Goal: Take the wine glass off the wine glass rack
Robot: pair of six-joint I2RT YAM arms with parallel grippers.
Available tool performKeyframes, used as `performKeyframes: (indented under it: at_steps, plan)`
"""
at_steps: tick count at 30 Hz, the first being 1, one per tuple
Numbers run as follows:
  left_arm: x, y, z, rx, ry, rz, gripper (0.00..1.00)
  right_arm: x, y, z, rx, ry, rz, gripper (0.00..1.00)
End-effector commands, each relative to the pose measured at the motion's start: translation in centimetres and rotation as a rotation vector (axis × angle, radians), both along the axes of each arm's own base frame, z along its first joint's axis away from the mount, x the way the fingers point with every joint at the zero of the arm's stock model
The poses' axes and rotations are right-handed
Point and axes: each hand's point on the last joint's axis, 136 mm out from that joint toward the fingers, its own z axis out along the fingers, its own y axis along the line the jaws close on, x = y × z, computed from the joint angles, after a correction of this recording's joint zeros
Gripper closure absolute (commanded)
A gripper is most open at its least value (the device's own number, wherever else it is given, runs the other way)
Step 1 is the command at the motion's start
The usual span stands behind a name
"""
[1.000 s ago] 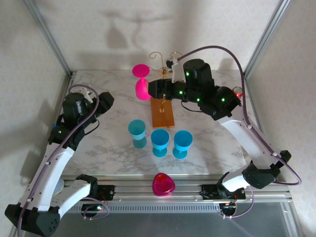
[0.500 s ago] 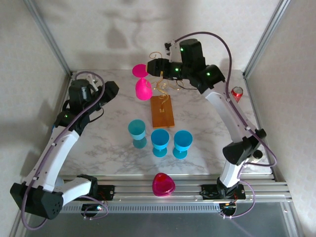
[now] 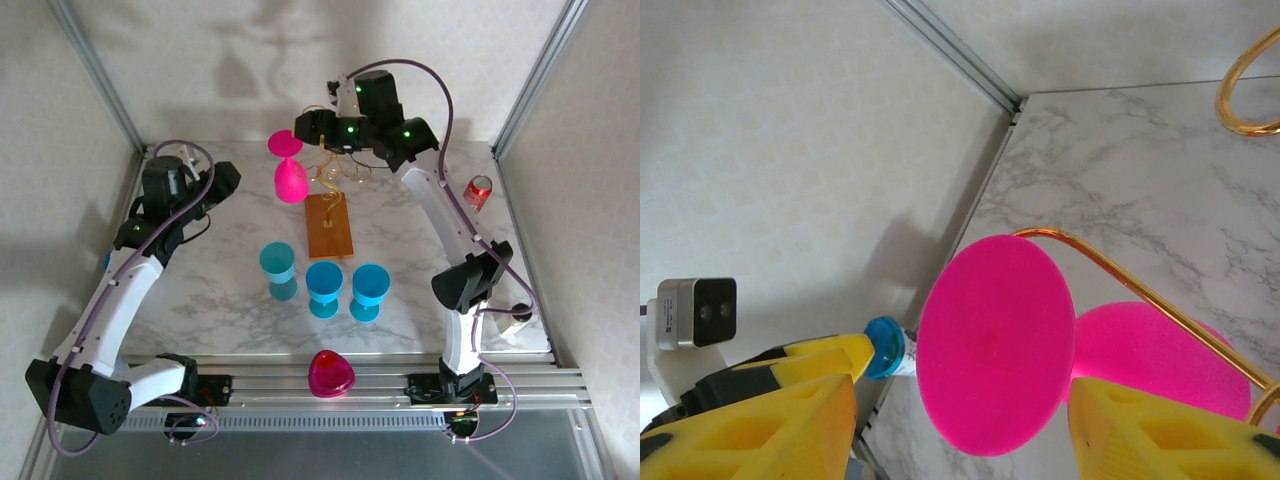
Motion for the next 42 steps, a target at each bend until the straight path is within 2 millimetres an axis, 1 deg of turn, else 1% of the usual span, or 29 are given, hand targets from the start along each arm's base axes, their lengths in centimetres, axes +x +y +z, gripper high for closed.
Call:
performKeyframes:
  at_steps: [1,16,20,28,38,42]
  plan:
    - [0.5,0.2,2.0,-0.002,-0.067,-0.007,0.49,-0.1,0.1,0.3,0.013,0.016,0.016,0.43]
    - [0.1,0.9,1.6,-0.014,-0.066,0.006,0.49,0.5,0.0,-0.8,-0.023,0.032,-0.007,0.46]
    - [0.0,1.1,1.8,-0.023,-0.073,0.01,0.49,0.6,0.0,-1.1,-0.026,0.035,-0.008,0.46]
    - [-0.1,1.4,1.7,-0.031,-0.07,0.012,0.49,0.7,0.4,-1.5,-0.024,0.05,-0.002,0.46]
    - [-0.2,1.8,1.4,-0.032,-0.066,0.02,0.49,0.8,0.9,-1.5,-0.01,0.057,0.01,0.5]
    - [-0.2,1.8,1.4,-0.033,-0.064,0.02,0.49,0.8,1.0,-1.7,-0.012,0.066,0.012,0.51]
